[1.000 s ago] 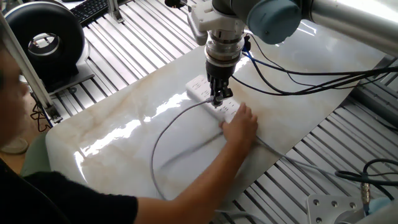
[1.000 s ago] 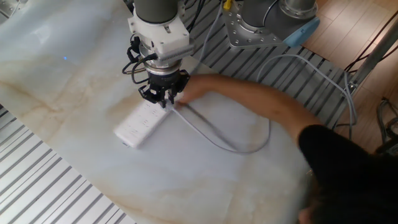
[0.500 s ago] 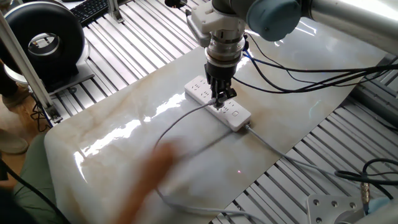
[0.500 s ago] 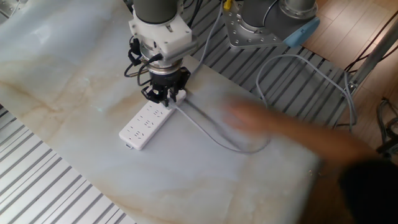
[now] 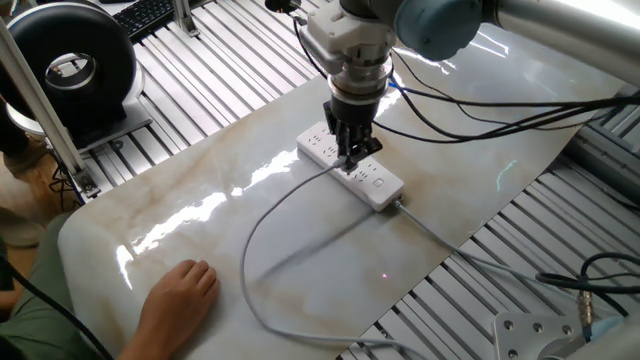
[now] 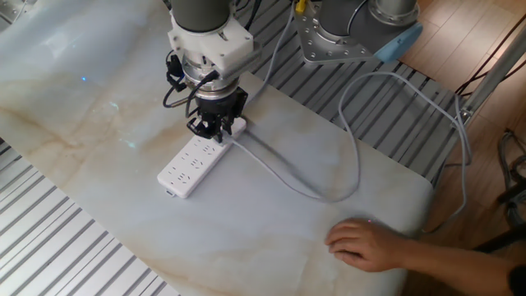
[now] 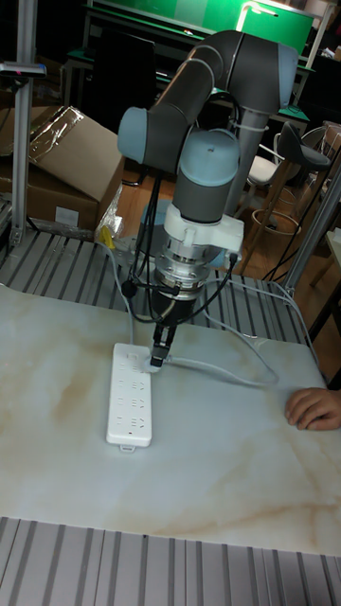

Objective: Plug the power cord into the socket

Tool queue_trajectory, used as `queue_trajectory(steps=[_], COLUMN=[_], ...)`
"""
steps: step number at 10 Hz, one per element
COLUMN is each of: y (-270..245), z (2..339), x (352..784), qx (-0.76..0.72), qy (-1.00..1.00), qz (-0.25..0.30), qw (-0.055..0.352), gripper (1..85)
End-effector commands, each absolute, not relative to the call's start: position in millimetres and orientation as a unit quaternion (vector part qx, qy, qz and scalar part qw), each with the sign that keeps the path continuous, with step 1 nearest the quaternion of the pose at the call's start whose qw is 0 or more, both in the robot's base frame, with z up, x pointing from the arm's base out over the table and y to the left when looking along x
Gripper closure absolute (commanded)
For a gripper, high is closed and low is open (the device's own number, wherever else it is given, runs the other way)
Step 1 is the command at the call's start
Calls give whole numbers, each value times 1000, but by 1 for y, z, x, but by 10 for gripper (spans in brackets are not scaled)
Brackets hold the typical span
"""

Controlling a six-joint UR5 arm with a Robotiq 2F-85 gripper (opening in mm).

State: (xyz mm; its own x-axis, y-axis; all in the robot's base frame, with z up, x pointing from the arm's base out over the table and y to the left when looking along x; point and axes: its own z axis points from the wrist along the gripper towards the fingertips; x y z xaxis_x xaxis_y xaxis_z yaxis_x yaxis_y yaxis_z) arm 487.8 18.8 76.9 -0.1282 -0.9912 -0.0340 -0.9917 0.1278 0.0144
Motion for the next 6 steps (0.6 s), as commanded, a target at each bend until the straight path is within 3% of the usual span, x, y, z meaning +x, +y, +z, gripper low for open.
queue_trajectory(steps=[1, 4, 6], y=[15, 10, 22], z=[81, 82, 82], x=[484, 474, 474], qx=[-638, -638, -651], qy=[770, 769, 758], qz=[10, 13, 32], qw=[-10, -31, -16], gripper=[847, 847, 847])
